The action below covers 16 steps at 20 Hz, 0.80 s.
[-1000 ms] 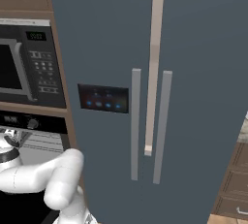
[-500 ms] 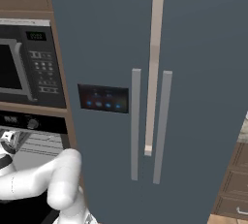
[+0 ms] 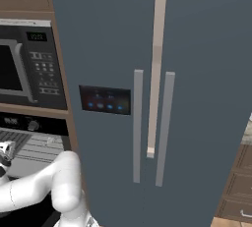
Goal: Take the fish from the oven and place it on the plate on the counter.
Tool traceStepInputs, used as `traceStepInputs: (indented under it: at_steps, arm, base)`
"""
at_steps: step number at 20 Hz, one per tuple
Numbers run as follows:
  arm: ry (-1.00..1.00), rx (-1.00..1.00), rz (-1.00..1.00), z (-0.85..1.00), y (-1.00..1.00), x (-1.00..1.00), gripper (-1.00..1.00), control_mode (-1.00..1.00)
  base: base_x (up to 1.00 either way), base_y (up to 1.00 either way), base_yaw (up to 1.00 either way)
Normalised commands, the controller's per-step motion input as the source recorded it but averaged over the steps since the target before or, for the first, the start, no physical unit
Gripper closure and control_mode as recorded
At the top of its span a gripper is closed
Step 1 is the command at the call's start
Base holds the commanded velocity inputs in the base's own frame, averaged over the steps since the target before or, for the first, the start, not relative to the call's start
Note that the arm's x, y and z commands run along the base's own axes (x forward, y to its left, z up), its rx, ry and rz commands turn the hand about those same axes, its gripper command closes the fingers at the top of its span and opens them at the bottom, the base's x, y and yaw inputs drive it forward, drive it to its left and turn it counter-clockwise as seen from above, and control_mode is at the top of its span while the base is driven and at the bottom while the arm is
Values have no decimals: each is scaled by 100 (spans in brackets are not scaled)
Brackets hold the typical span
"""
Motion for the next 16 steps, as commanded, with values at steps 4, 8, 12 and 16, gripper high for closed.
traceStepInputs:
  at_steps: [4, 8, 12, 16]
  arm:
    - [0, 0, 0, -100, 0, -83, 100, -100]
    - [0, 0, 0, -100, 0, -88, 100, -100]
    - [0, 0, 0, -100, 0, -94, 100, -100]
    - [0, 0, 0, -100, 0, -100, 100, -100]
  base:
    - [0, 0, 0]
    - [0, 0, 0]
    - [0, 0, 0]
    - [0, 0, 0]
